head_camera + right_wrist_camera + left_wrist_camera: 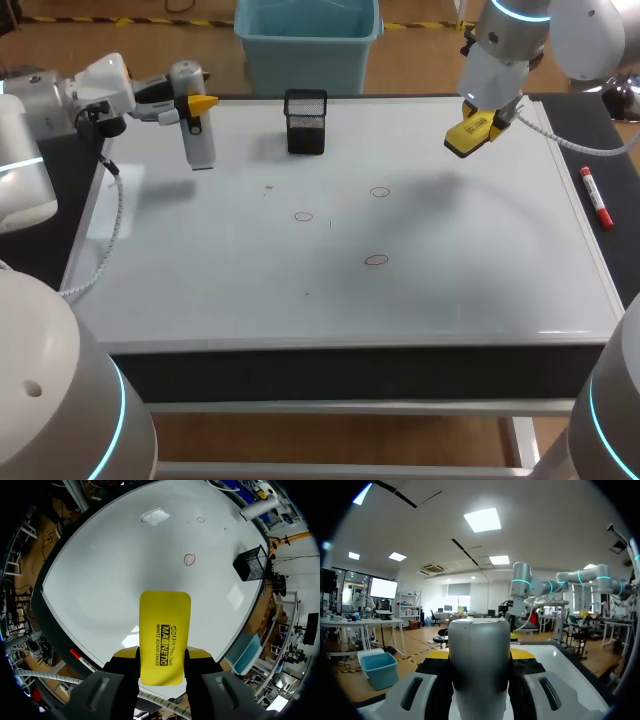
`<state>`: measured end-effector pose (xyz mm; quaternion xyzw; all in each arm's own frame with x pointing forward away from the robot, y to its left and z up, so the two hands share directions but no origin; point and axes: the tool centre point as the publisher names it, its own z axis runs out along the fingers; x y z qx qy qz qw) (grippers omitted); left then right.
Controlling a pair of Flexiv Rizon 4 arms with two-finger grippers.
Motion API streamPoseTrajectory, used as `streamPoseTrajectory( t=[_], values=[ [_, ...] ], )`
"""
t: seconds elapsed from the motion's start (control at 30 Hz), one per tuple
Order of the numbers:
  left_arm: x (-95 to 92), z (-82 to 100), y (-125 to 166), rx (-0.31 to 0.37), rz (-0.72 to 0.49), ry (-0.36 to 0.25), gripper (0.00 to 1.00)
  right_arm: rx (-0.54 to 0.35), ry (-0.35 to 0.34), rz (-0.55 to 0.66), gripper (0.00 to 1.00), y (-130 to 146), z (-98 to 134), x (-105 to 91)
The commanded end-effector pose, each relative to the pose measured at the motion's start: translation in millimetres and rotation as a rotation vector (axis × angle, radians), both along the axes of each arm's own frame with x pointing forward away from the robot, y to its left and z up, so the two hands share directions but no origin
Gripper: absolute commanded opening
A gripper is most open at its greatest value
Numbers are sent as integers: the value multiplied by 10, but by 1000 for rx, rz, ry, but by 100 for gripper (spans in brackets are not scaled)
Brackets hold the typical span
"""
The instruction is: Pick up the inspection probe, press it on each red-marked spot on the whiteboard one by one, put down the probe, pick up the eraser, and wipe off all the red marks.
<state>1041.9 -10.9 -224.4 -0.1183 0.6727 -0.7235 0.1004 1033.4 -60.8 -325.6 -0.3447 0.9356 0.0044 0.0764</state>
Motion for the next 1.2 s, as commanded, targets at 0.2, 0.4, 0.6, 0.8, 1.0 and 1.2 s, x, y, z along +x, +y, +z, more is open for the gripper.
streamPoseTrajectory(
  t=[0.2, 0.4, 0.6, 0.8, 1.0, 1.2],
  values=[
    [2, 15, -5, 1, 2, 1, 0, -47, -16, 128, 0, 490, -26, -205],
    [2, 15, -5, 1, 2, 1, 0, -31, -6, 255, 0, 1000, -12, -488],
    [2, 15, -5, 1, 2, 1, 0, -11, 53, 416, 0, 1570, -72, -640],
    [2, 15, -5, 1, 2, 1, 0, -16, 87, 574, 0, 2113, -135, -740],
    [2, 15, -5, 1, 2, 1, 0, -34, 132, 680, 0, 2576, -308, -702],
    [2, 15, -5, 1, 2, 1, 0, -85, 151, 793, 0, 3057, -506, -772]
  ],
)
